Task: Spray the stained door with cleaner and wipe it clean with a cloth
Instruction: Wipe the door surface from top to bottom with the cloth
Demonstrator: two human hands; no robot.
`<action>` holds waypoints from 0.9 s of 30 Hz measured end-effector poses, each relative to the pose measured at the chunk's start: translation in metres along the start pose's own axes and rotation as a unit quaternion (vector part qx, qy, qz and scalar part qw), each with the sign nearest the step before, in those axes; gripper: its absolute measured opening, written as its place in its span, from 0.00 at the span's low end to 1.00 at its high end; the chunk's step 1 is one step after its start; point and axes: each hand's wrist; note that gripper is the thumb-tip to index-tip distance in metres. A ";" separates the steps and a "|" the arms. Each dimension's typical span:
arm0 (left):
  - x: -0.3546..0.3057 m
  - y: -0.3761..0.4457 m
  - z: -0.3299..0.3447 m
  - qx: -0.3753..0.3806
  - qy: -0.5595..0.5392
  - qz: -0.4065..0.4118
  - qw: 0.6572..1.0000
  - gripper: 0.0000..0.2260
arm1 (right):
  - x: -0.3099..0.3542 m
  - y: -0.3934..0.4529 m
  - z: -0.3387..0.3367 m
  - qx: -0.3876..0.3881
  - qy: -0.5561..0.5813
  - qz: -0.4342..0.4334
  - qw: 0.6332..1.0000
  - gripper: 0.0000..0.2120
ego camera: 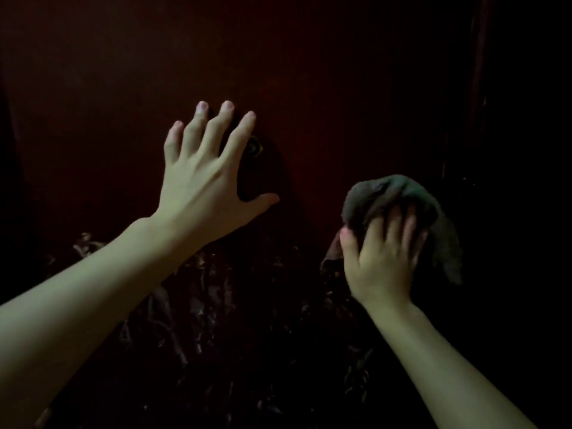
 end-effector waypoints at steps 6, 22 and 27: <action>0.023 0.000 -0.009 0.016 -0.012 0.067 0.998 0.43 | 0.084 -0.051 0.011 -0.017 0.013 -0.123 0.992 0.22; 0.120 -0.038 -0.040 0.006 -0.007 -0.019 1.000 0.40 | 0.173 -0.071 0.022 -0.027 0.012 -0.089 0.996 0.21; 0.148 -0.054 -0.039 -0.012 -0.008 -0.002 1.000 0.31 | 0.182 -0.065 0.035 -0.066 0.044 -0.149 0.986 0.20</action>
Point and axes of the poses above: each hand's wrist, its own y-axis towards the middle knuckle, its own z-axis out of the palm, x = y × z, and after that the axes turned 3 degrees about -x, right-handed
